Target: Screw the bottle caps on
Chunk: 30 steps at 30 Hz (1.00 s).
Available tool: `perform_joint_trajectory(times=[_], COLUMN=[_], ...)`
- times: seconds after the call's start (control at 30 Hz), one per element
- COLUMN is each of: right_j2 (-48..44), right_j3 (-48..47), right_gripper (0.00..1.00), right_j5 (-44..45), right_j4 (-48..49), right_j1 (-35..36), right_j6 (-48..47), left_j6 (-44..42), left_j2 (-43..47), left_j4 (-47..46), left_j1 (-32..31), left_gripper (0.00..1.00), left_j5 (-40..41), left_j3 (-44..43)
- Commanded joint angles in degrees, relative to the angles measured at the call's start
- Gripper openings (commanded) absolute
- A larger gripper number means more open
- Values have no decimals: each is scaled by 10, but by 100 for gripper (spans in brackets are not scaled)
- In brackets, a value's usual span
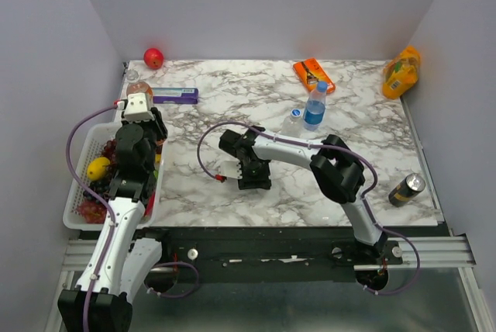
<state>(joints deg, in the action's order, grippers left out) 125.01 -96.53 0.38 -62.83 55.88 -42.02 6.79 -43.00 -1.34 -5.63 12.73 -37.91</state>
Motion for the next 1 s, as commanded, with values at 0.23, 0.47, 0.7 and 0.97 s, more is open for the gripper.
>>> perform_joint_trajectory(times=[0.23,0.47,0.7,0.97], right_j2=[-128,-230,-240,-224], right_j3=[-38,9,4,90], right_gripper=[99,100,80,70], right_j5=[-117,-405,-447,-351], right_j4=[67,158,67,61], right_j1=[-44,-168,-162,-121], right_j6=[36,123,-160,-386], left_j6=[4,25,41,33], left_j2=[-17,-2,24,12], left_j4=[-61,-59,-23,-16], left_j1=[4,4,4,3], left_gripper=[0,0,0,0], left_j5=[-54,-108,-188,-200], left_j3=[-49,-23,0,-3])
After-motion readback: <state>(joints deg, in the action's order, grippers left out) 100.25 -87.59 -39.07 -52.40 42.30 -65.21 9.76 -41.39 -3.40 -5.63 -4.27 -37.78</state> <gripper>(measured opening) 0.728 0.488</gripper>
